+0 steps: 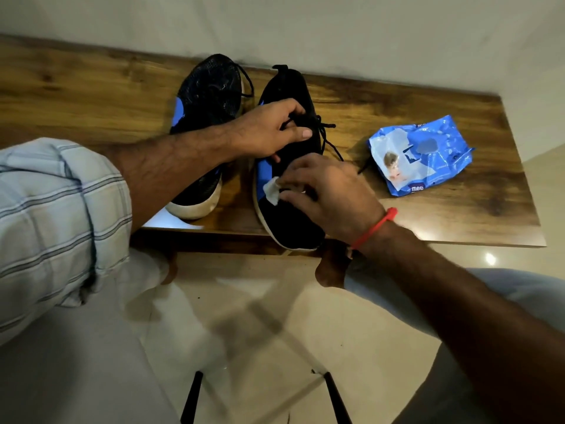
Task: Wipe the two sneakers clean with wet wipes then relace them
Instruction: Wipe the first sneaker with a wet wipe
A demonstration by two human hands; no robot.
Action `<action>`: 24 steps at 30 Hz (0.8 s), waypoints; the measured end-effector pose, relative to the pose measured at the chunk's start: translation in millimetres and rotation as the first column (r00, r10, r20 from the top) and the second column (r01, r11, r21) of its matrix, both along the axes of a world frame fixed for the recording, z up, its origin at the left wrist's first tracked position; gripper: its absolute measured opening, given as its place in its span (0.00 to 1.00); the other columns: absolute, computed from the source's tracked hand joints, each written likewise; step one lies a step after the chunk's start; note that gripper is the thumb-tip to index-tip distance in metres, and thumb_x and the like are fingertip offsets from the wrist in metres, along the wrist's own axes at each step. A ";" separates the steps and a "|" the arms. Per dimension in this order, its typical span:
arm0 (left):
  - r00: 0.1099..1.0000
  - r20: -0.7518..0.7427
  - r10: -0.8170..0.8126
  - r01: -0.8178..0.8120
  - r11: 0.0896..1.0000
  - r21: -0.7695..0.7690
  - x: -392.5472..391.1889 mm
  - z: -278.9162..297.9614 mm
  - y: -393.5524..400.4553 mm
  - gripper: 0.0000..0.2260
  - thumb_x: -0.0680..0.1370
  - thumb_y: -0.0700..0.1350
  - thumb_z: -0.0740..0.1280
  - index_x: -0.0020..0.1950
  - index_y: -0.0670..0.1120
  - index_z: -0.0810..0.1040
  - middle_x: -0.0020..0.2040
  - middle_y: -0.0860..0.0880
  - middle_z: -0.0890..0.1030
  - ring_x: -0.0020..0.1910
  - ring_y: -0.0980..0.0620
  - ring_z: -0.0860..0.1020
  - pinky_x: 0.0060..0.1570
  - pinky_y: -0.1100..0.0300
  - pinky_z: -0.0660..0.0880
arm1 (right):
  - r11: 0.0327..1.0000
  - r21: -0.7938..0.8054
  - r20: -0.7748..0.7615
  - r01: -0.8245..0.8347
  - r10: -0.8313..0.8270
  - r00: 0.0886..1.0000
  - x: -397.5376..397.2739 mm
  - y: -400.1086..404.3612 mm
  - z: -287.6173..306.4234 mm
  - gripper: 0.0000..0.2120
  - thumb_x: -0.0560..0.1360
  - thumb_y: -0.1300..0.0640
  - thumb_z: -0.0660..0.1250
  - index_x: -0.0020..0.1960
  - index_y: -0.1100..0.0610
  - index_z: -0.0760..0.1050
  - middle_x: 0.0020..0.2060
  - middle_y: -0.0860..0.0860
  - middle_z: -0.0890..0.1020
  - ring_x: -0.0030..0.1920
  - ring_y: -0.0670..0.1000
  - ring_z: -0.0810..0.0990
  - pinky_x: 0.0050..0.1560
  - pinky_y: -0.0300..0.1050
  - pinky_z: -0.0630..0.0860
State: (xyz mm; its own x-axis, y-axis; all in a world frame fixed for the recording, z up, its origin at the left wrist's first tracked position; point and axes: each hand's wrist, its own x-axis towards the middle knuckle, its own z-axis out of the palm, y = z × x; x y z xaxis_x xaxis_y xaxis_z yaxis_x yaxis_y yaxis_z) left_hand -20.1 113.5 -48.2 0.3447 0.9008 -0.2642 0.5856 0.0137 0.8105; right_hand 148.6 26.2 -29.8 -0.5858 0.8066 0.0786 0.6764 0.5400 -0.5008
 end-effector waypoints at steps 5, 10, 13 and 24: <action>1.000 0.003 -0.016 0.016 1.000 0.007 -2.0 -3.4 -0.7 0.21 0.84 0.49 0.65 0.75 0.46 0.67 0.56 0.44 0.81 0.51 0.49 0.83 0.39 0.56 0.84 | 0.994 -0.042 0.232 -0.105 0.112 0.966 -11.9 -12.2 -23.4 0.07 0.72 0.68 0.71 0.47 0.61 0.84 0.46 0.58 0.81 0.47 0.60 0.81 0.48 0.51 0.80; 0.999 -0.024 -0.022 0.022 1.000 -0.008 -4.1 -0.8 1.2 0.22 0.84 0.51 0.65 0.76 0.47 0.66 0.57 0.44 0.80 0.52 0.44 0.84 0.44 0.46 0.84 | 0.921 -0.331 0.331 -0.204 0.316 0.889 2.4 -19.7 15.6 0.06 0.78 0.58 0.65 0.51 0.53 0.82 0.48 0.50 0.82 0.50 0.50 0.79 0.51 0.44 0.76; 0.998 -0.048 -0.036 0.035 0.999 -0.026 -1.2 0.6 1.1 0.22 0.84 0.52 0.63 0.76 0.47 0.66 0.59 0.45 0.80 0.52 0.42 0.84 0.46 0.44 0.84 | 0.924 -0.312 0.236 -0.222 0.302 0.924 3.4 -7.6 27.5 0.05 0.77 0.57 0.69 0.52 0.52 0.82 0.46 0.47 0.83 0.47 0.46 0.79 0.46 0.29 0.69; 0.841 -0.473 -0.261 0.411 0.877 0.248 -30.0 24.7 18.1 0.22 0.81 0.63 0.62 0.65 0.49 0.81 0.54 0.47 0.84 0.55 0.48 0.81 0.56 0.44 0.77 | 0.967 -0.209 0.270 -0.145 0.200 0.942 -7.8 0.3 -4.5 0.07 0.79 0.57 0.66 0.56 0.55 0.79 0.53 0.51 0.79 0.55 0.51 0.76 0.57 0.47 0.74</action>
State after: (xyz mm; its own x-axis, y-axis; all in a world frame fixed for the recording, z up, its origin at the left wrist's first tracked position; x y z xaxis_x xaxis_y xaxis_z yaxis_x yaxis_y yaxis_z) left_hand -50.1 131.6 -23.5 0.5681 0.8066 -0.1635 0.7823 -0.4675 0.4117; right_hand 140.8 26.5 -34.3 -0.6927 0.6754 -0.2531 0.7105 0.5784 -0.4008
